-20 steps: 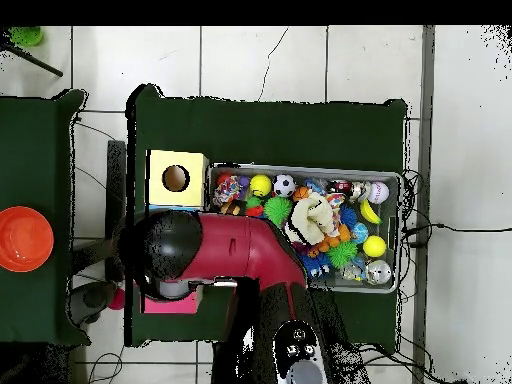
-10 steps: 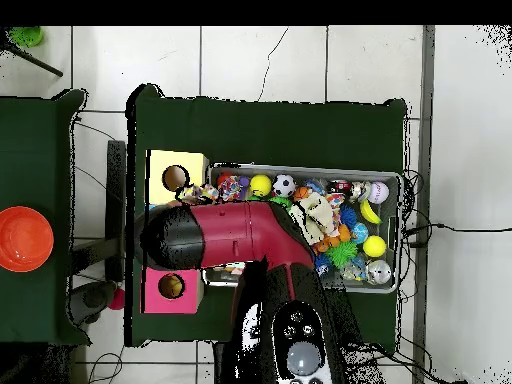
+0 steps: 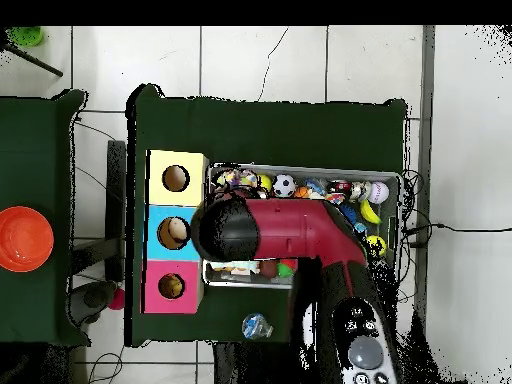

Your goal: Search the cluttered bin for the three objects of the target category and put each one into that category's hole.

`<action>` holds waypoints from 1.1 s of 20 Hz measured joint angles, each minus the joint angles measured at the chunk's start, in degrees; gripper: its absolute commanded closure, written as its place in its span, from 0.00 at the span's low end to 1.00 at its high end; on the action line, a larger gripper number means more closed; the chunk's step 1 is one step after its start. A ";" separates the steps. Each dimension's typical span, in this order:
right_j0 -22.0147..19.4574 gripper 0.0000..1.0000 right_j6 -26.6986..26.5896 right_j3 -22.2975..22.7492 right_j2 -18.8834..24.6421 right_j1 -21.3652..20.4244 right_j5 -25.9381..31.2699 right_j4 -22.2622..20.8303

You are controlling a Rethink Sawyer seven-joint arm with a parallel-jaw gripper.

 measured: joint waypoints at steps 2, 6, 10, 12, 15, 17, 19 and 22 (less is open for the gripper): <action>-1.79 1.00 -0.01 0.15 0.82 0.01 -0.01 -0.51; -6.04 1.00 -0.02 0.31 2.95 0.15 0.00 -2.87; -9.18 1.00 -0.02 0.46 4.54 0.84 -0.01 -5.36; -10.86 1.00 -0.02 0.72 5.49 1.33 -0.14 -6.45; -12.96 1.00 -0.02 0.95 6.88 2.06 -0.36 -7.77; -14.37 0.00 -0.02 1.05 7.88 2.67 -0.56 -8.54; -14.56 0.00 -0.02 1.05 8.05 2.76 -0.56 -8.63; -14.79 0.00 -0.02 1.05 8.79 3.10 -0.57 -8.80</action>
